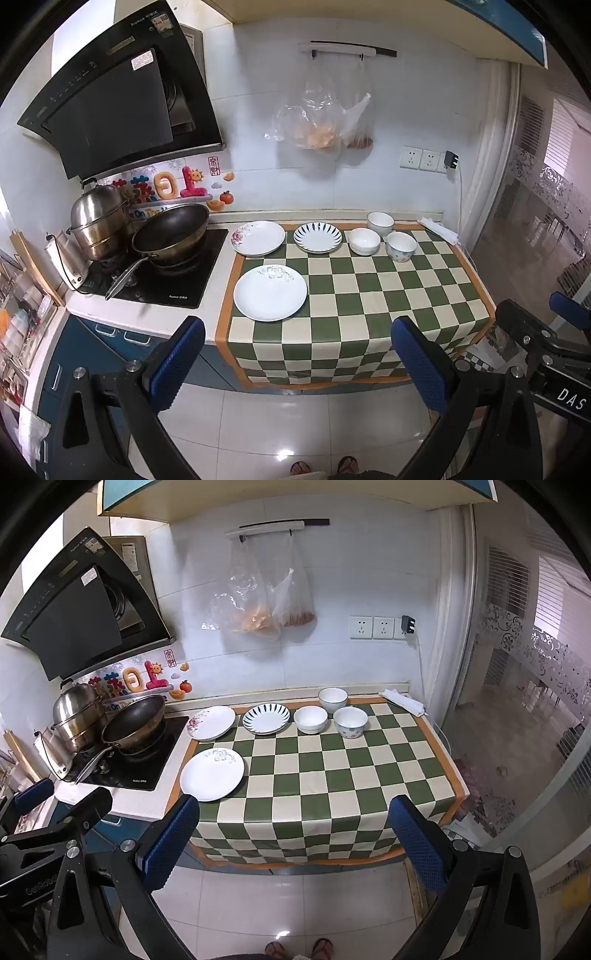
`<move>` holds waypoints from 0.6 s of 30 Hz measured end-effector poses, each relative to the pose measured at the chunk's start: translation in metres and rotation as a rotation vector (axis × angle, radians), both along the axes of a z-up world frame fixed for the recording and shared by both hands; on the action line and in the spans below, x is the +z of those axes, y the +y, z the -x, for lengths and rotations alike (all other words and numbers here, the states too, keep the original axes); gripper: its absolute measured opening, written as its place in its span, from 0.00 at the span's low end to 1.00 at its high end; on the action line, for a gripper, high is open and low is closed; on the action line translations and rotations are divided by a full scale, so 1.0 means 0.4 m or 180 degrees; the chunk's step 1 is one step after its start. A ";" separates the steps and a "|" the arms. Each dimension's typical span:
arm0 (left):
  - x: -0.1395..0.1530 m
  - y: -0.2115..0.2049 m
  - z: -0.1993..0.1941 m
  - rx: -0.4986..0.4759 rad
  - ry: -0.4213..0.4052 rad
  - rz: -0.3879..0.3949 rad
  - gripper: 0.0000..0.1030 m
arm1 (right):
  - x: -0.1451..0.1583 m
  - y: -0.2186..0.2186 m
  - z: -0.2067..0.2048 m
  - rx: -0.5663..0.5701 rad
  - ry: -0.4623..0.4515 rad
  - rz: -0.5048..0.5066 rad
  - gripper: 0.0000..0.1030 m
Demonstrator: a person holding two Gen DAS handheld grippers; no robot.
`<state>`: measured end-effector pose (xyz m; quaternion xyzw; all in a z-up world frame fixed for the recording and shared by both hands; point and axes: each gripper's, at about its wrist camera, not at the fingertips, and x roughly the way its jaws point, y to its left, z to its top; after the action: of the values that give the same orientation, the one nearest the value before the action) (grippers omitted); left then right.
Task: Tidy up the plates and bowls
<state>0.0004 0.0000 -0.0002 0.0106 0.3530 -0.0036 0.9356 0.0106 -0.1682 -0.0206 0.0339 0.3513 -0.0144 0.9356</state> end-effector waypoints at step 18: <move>0.001 -0.016 -0.006 -0.0020 -0.0026 0.0009 1.00 | 0.008 -0.029 -0.003 -0.0048 -0.0033 0.0002 1.00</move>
<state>0.0026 -0.0066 0.0004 0.0104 0.3491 -0.0071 0.9370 0.0117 -0.1796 -0.0173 0.0363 0.3461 -0.0214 0.9372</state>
